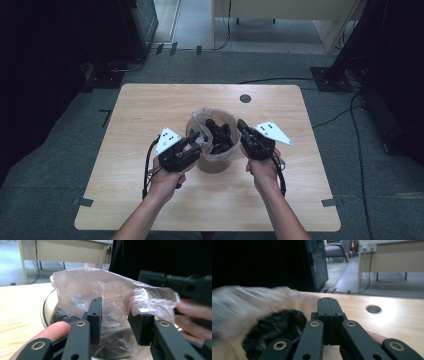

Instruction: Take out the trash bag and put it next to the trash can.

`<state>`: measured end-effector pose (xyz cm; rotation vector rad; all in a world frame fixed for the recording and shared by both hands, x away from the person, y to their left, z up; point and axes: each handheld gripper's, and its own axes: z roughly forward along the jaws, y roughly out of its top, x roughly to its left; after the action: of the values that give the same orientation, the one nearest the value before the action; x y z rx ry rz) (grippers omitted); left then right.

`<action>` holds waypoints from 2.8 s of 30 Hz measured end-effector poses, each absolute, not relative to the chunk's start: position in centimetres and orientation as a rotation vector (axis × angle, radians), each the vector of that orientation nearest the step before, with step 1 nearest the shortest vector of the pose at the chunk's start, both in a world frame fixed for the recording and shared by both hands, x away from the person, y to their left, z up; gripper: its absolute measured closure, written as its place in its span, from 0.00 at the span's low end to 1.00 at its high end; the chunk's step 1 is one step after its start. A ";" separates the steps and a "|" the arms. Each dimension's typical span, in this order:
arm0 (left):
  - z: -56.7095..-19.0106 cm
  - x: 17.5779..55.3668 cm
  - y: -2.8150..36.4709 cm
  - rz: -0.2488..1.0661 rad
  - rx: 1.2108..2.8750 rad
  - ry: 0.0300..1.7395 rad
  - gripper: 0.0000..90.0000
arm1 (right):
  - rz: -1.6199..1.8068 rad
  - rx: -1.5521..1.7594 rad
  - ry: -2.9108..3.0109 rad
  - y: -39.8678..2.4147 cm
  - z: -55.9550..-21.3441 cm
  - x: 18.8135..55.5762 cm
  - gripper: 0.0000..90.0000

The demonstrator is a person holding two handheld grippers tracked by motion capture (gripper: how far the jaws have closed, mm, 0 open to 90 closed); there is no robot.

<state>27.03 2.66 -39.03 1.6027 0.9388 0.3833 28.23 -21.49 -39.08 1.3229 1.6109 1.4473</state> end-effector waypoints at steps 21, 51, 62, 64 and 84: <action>-39.0 27.2 3.0 0.391 1.627 0.968 0.85 | 1.504 1.445 1.665 -24.5 -43.0 25.2 0.61; -38.7 28.1 3.4 0.393 1.610 1.010 0.85 | 1.290 1.185 1.855 -22.5 -48.5 26.1 0.97; -38.2 28.5 3.4 0.399 1.609 1.010 0.84 | 1.311 1.190 1.651 -22.5 -43.6 25.8 1.00; -38.1 28.6 3.4 0.402 1.614 1.006 0.84 | 1.316 1.189 1.627 -22.5 -43.1 25.6 1.00; -37.7 28.9 2.0 0.394 1.668 0.954 0.81 | 1.482 1.012 1.766 -15.6 -36.5 26.1 0.99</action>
<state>28.90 2.00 -37.67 1.6685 0.9540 0.3944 26.06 -15.60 -36.49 1.0125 1.7661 1.4824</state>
